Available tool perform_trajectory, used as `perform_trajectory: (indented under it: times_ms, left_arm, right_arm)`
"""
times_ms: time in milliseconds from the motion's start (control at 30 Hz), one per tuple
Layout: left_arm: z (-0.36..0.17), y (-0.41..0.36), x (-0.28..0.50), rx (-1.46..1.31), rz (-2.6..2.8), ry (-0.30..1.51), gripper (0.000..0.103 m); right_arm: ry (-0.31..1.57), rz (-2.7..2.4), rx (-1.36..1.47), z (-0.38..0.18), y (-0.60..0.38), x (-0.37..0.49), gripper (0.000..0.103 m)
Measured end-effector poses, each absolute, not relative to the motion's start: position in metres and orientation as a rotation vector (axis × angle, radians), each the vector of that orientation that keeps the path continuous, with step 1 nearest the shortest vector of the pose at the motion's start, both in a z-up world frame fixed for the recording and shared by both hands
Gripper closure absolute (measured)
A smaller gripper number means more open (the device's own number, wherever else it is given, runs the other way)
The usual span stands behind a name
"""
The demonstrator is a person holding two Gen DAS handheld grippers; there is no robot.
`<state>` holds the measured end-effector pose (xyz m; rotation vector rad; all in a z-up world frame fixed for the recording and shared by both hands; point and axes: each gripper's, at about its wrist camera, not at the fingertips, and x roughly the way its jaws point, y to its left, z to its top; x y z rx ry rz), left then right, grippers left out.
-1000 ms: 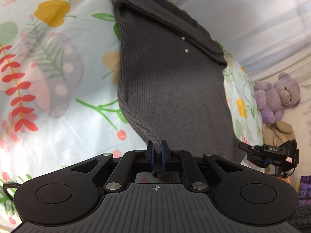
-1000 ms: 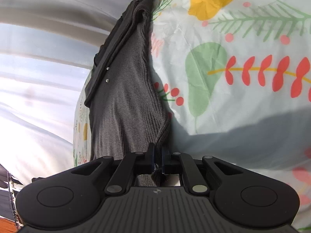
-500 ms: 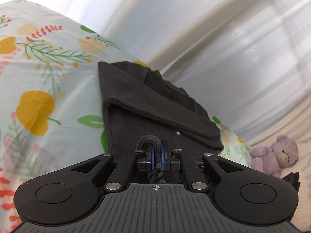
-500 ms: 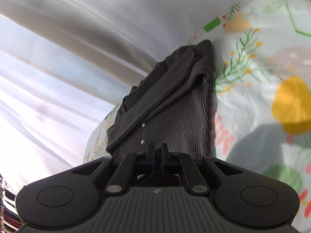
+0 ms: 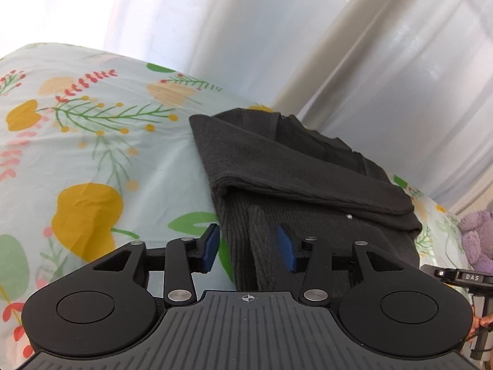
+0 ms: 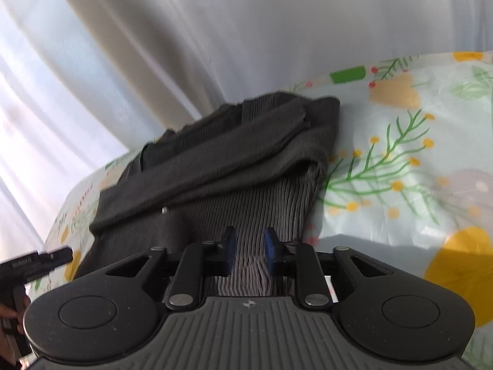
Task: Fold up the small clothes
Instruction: 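Grasp the sweater hem with both tools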
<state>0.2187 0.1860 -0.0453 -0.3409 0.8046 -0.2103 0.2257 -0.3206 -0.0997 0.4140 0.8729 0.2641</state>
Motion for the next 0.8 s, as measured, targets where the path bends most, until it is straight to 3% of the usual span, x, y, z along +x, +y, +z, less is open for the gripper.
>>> perform_trajectory:
  times_ms: [267,367,567,733,800]
  left_arm:
    - [-0.059,0.161,0.236,-0.292,-0.281,0.858,0.05]
    - [-0.064,0.154,0.239,-0.274,-0.307,0.884,0.055]
    - [-0.065,0.146,0.24,-0.231,-0.337,0.887,0.056]
    - [-0.07,0.141,0.245,-0.225,-0.348,0.914,0.072]
    - [-0.073,0.138,0.247,-0.195,-0.339,0.931,0.085]
  right_arm:
    - [0.931,0.32,0.29,-0.108,-0.305,0.214,0.074]
    - [0.937,0.327,0.276,-0.109,-0.305,0.211,0.074]
    - [0.902,0.3,0.18,-0.103,-0.297,0.206,0.074]
    - [0.926,0.327,0.178,-0.109,-0.291,0.212,0.078]
    - [0.923,0.325,0.143,-0.109,-0.287,0.213,0.089]
